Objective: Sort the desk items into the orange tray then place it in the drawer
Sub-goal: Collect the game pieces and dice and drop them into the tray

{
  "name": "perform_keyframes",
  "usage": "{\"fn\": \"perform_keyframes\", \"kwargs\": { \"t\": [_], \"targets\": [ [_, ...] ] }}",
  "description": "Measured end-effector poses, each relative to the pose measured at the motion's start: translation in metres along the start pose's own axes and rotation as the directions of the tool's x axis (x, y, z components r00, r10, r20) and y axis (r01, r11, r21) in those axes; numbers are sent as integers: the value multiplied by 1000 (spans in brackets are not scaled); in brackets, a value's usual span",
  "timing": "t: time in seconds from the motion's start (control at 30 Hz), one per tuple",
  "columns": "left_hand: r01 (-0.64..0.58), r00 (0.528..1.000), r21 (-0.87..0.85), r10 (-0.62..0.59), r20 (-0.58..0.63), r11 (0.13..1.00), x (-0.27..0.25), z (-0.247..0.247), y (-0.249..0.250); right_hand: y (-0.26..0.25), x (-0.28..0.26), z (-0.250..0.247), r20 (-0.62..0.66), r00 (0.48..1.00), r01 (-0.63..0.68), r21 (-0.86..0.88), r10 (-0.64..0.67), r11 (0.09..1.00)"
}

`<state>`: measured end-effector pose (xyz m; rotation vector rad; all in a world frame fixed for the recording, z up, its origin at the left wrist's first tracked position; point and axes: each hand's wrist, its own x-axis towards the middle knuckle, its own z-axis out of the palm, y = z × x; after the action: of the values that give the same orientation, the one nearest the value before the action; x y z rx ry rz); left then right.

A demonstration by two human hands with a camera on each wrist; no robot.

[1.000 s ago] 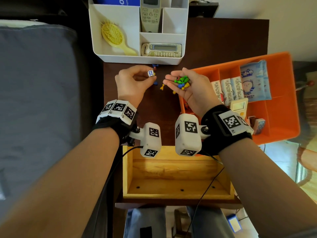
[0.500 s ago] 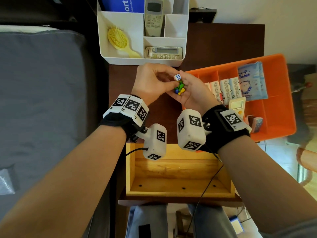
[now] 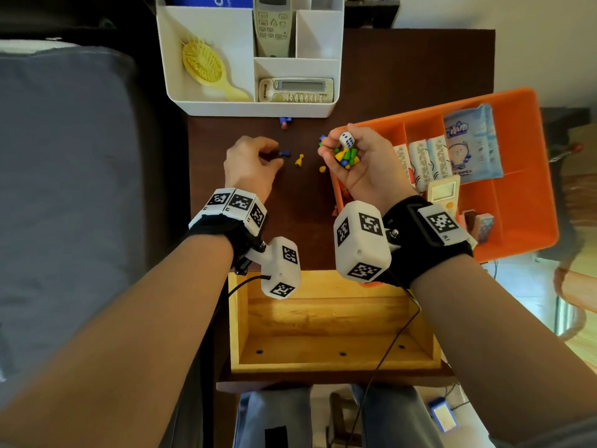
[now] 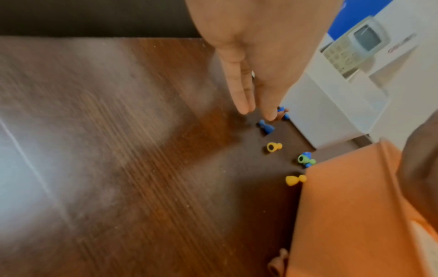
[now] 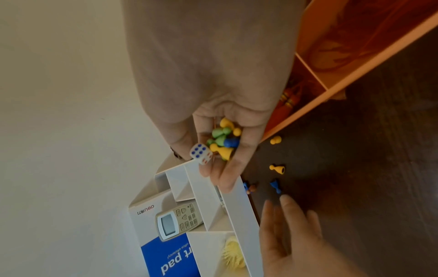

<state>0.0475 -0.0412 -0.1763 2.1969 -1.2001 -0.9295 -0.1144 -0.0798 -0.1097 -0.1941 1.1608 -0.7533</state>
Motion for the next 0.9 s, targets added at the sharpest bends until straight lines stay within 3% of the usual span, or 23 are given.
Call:
{"fn": "perform_keyframes", "kwargs": {
  "t": [0.3, 0.43, 0.6, 0.7, 0.77, 0.9],
  "targets": [
    [-33, 999, 196, 27, 30, 980, 11, 16, 5, -2, 8, -6, -6, 1000, -1, -28, 1, 1000],
    [-81, 993, 289, 52, 106, 954, 9, 16, 8, -3, 8, -7, -11, 1000, -6, -25, 6, 1000],
    [28, 999, 94, -30, 26, 995, 9, 9, 10, -2, 8, -7, -21, 1000, -9, -45, 8, 999],
    [16, 997, -31, -13, 81, 999, 5, 12, 16, -2, 10, -7, -20, 1000, -14, -50, 13, 999],
    [21, 990, -33, -16, 142, 999, 5, 16, 17, -1, 10, -8, -16, 1000, -15, -49, 15, 999],
    [76, 987, -12, -73, 144, 997, 6, 23, 17, -2, 11, -9, -17, 1000, -15, -65, 14, 998]
  ]
}}
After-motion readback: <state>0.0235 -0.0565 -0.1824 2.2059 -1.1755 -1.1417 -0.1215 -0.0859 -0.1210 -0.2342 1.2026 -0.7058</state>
